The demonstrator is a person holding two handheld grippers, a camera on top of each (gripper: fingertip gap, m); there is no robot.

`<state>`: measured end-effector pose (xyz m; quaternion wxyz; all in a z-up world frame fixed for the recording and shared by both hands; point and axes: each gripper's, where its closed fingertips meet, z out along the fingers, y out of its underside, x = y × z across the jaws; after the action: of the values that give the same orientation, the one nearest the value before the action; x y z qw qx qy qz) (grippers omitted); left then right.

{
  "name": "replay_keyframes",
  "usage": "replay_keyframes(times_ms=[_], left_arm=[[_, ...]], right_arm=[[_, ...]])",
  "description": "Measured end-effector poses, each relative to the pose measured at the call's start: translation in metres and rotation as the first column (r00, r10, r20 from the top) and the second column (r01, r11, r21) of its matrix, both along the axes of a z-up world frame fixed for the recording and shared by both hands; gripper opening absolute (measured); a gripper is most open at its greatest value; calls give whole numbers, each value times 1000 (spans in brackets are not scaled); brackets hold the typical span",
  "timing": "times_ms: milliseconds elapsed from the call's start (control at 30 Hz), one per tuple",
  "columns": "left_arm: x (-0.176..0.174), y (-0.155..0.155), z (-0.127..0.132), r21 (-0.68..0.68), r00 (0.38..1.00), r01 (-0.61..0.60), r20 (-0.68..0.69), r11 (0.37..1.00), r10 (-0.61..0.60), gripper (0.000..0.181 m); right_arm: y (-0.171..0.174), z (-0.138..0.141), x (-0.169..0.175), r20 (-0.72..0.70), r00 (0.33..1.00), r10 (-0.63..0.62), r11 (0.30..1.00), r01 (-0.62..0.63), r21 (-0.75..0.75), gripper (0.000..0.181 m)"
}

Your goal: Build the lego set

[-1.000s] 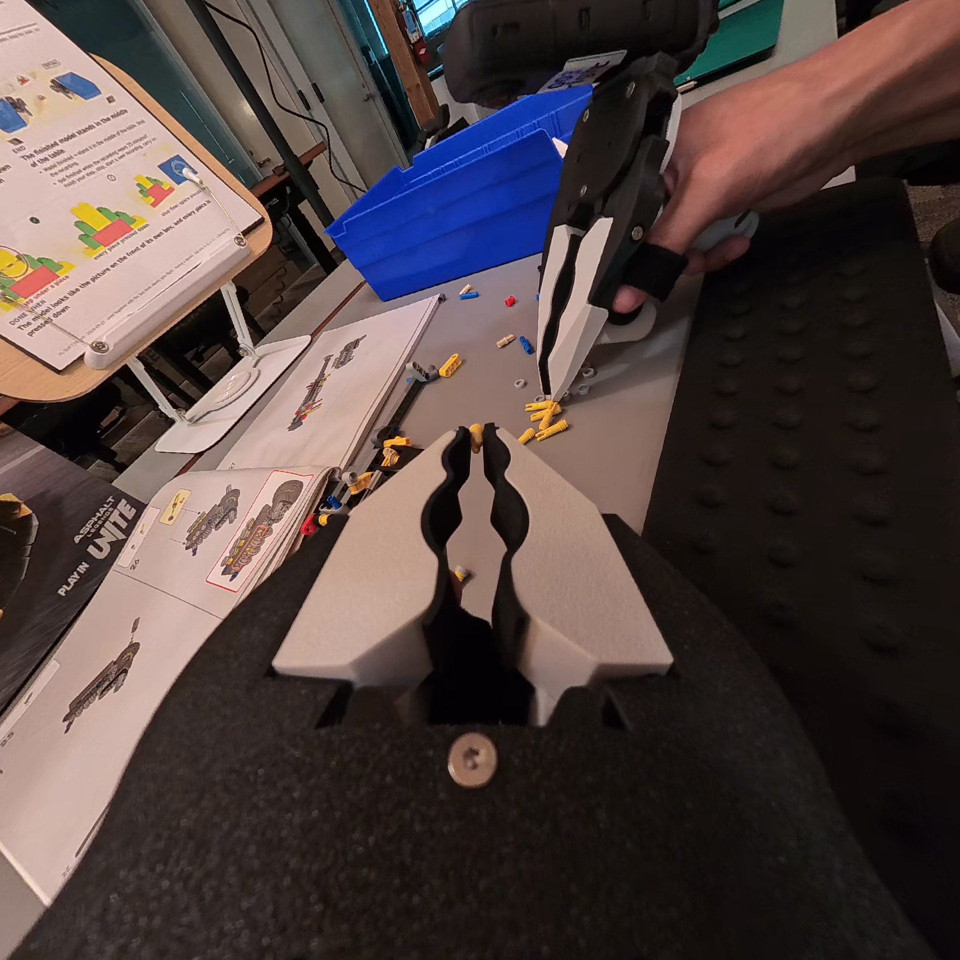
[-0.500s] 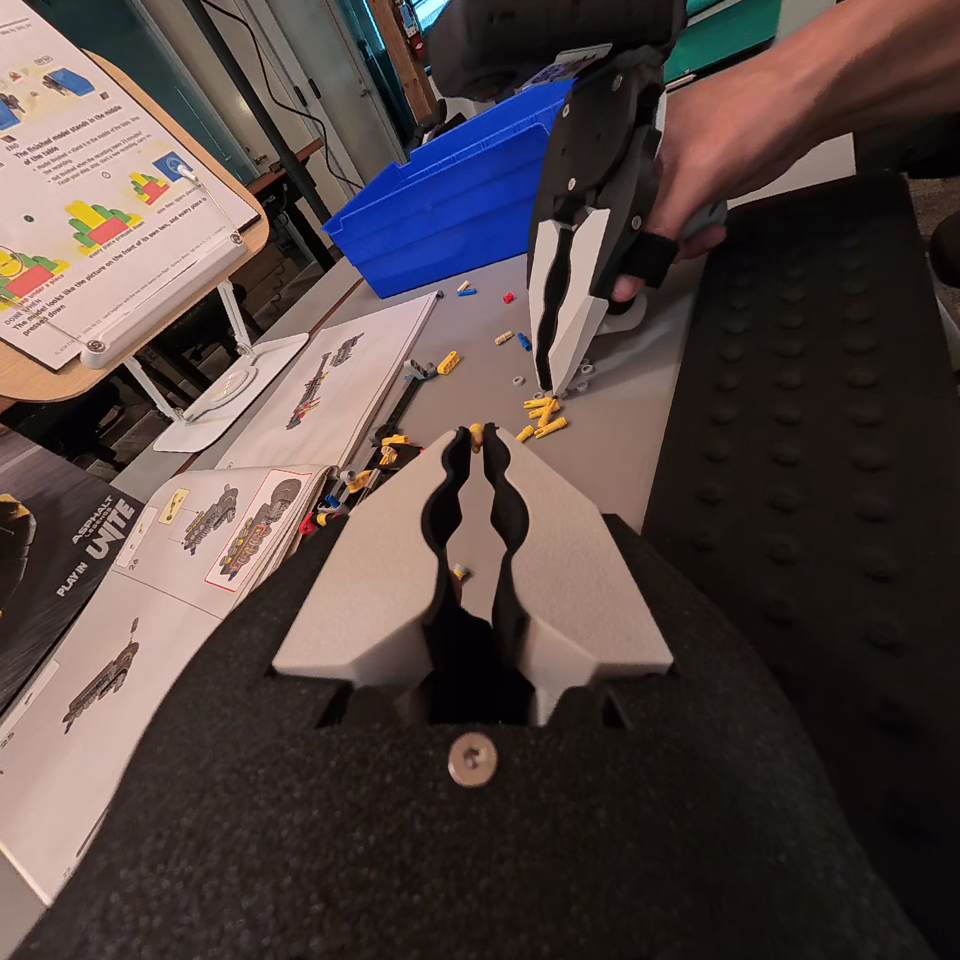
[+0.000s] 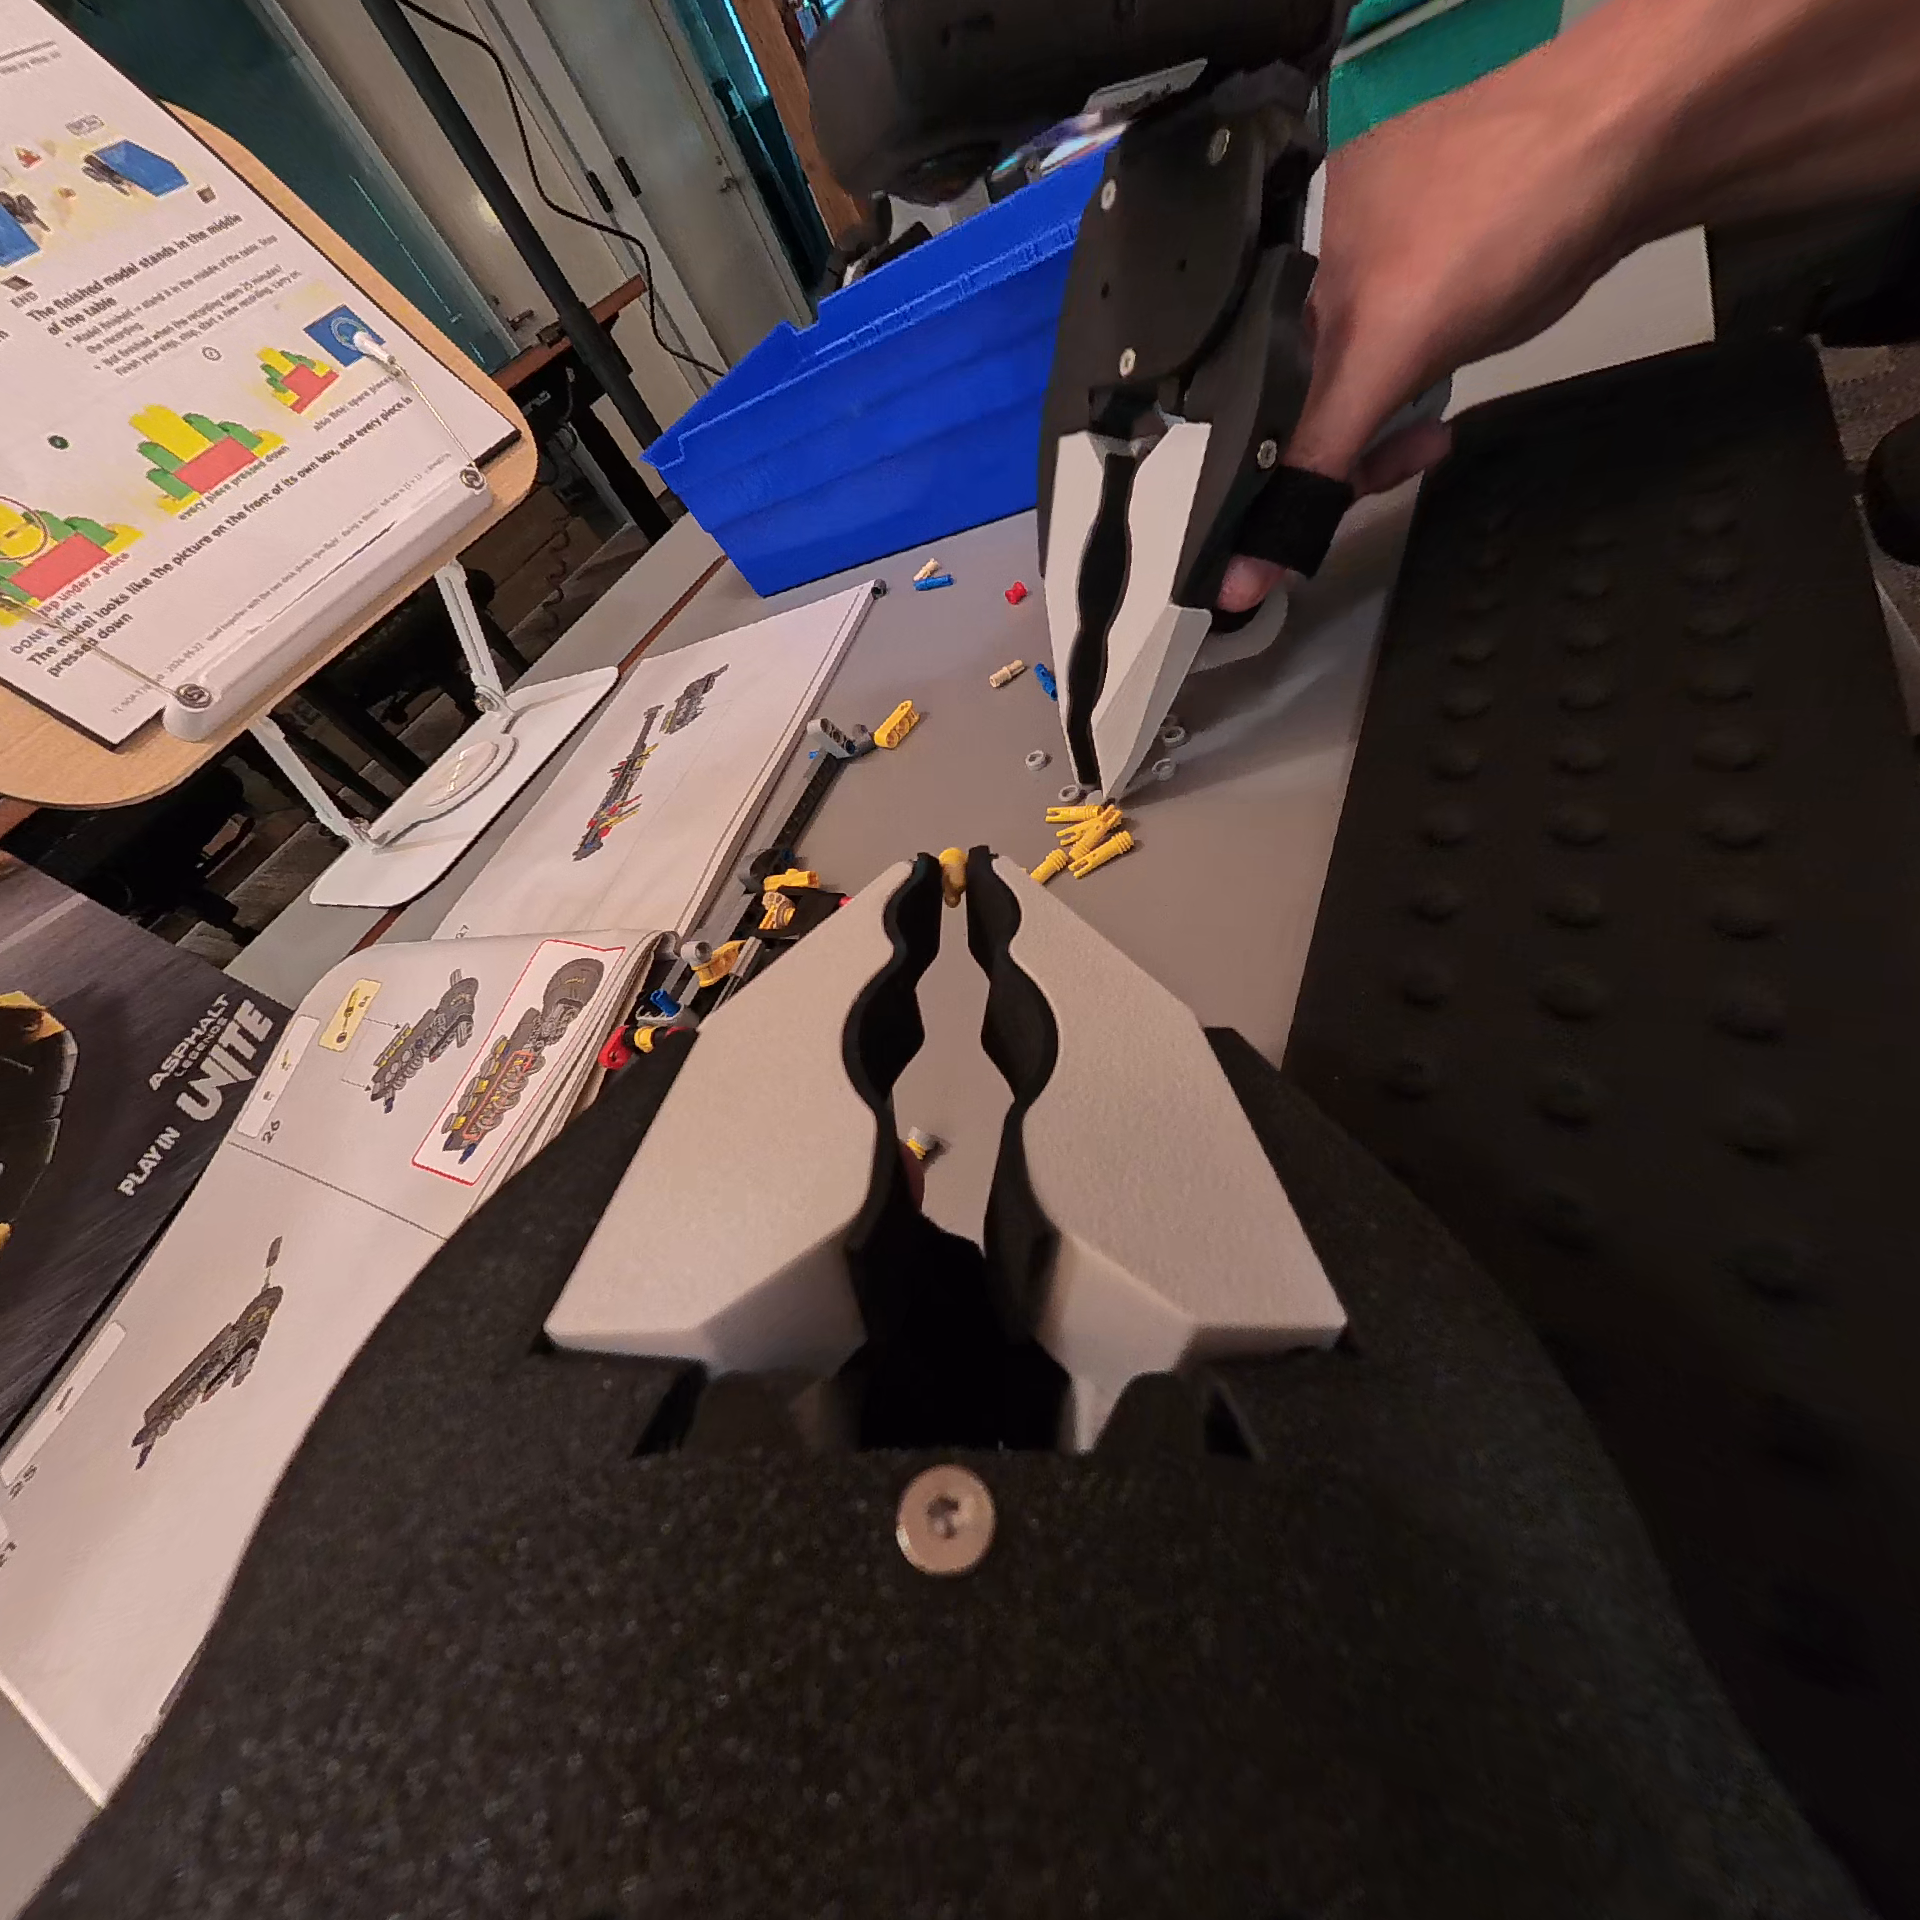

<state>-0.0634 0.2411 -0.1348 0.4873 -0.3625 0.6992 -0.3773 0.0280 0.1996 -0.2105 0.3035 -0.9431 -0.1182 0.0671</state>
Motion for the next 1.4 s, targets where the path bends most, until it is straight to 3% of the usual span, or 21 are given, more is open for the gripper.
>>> replay_keyframes(times_ms=[133, 700, 833, 933, 1000, 1067, 1133, 1200, 1267, 1367, 1400], left_arm=[[0, -1, 0, 8, 1000, 2, 0, 1000, -2, 4], [-1, -2, 0, 19, 1000, 7, 3, 1000, -7, 4], [-2, 1, 8, -50, 999, 12, 33, 999, -10, 4], [-4, 3, 19, -139, 997, 34, 72, 990, -24, 4], [-6, 3, 29, -219, 993, 70, 108, 973, -47, 4], [-11, 1, 42, -280, 983, 124, 163, 952, -80, 4], [-17, -3, 53, -289, 967, 172, 230, 942, -106, 4], [-21, -6, 58, -262, 955, 192, 272, 946, -118, 4], [-22, -7, 59, -243, 953, 191, 279, 951, -120, 4], [-23, -6, 60, -241, 951, 189, 286, 952, -116, 4], [-23, -6, 60, -242, 950, 190, 288, 952, -116, 4]], right_arm=[[-1, -1, -1, 67, 997, 26, 999, -22, -50, 9], [4, -4, -4, 114, 981, 157, 973, -134, -187, 7], [4, 2, -1, 110, 986, 126, 984, -111, -141, 7], [15, 39, -24, -107, 990, 94, 994, -87, 69, 7], [27, 80, -63, -371, 911, 180, 953, -68, 296, 7], [34, 114, -94, -637, 723, 270, 908, 30, 418, 6], [41, 125, -109, -789, 534, 305, 900, 110, 422, 6], [43, 130, -114, -841, 415, 347, 891, 136, 434, 6], [43, 133, -115, -864, 339, 373, 886, 146, 440, 6], [40, 142, -116, -872, 263, 413, 876, 149, 459, 6], [40, 141, -118, -871, 272, 409, 879, 137, 456, 6]])
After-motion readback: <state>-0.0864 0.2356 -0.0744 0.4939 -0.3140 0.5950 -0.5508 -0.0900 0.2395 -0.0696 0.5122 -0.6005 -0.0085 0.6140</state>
